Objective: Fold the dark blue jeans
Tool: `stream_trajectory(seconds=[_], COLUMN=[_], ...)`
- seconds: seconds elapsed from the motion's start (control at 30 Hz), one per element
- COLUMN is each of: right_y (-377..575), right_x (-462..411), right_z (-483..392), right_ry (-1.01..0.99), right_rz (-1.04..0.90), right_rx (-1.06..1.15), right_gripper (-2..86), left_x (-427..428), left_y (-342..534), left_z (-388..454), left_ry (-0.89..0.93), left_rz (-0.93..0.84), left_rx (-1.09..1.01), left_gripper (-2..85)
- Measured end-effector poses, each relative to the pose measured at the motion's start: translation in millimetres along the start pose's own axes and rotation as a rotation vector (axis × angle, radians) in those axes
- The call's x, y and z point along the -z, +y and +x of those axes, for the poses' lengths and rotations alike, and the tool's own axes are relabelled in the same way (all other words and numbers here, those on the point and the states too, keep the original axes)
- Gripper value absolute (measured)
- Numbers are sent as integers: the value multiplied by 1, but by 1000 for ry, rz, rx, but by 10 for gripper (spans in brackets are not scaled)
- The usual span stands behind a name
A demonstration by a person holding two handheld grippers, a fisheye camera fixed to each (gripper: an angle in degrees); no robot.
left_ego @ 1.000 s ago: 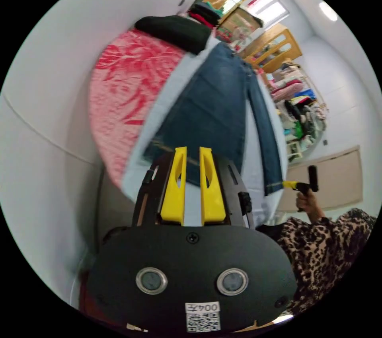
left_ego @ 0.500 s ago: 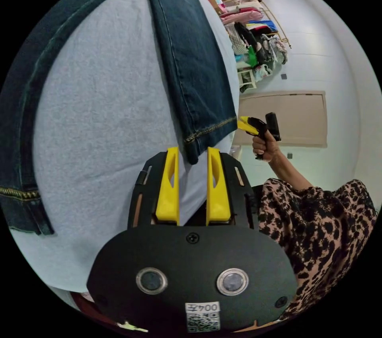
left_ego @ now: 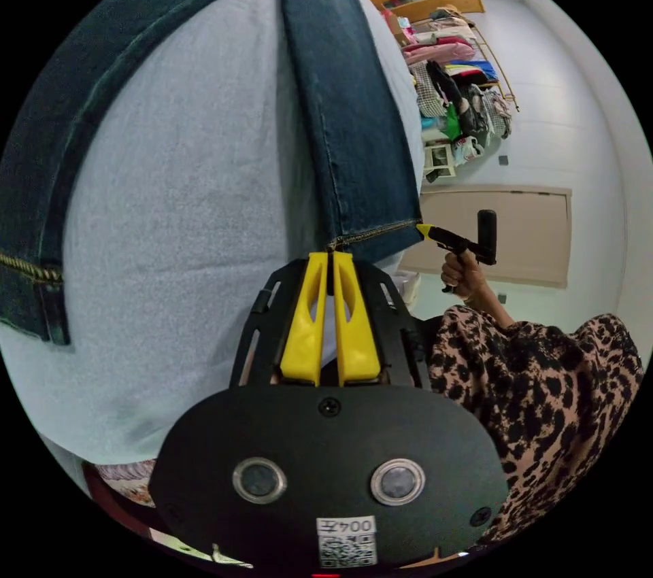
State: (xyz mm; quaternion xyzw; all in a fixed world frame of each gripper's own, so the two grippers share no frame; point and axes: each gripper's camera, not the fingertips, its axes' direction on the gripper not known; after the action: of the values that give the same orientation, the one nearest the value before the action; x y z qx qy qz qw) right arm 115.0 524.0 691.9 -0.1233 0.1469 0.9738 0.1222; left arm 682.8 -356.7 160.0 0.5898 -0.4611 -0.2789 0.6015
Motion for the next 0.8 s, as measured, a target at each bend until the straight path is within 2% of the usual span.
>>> stream_trajectory(seconds=[0.1,0.37,0.57,0.7,0.8], right_y=[7,18,-13,-47,-57], right_x=[-13,-7,14,-19,-48], right_z=[5,-20,-80,-125,-155], right_ry=[-19,90,213,268,393], right_rz=[-8,-125,-79,-161,-188], right_rx=[-61,-32,173,319,375], right_gripper=[36,60,124,139,138], left_x=[-23,-51,-62,-59,-50], left_y=[2,-6,-4,6,15], left_z=[-17,-10,-3,2,2], left_ry=[43,-39,-79,-114,-153], left_rz=[2,4,32,91,152], left_rx=[103,87,105,123,134], left_gripper=[17,21,23,22,22])
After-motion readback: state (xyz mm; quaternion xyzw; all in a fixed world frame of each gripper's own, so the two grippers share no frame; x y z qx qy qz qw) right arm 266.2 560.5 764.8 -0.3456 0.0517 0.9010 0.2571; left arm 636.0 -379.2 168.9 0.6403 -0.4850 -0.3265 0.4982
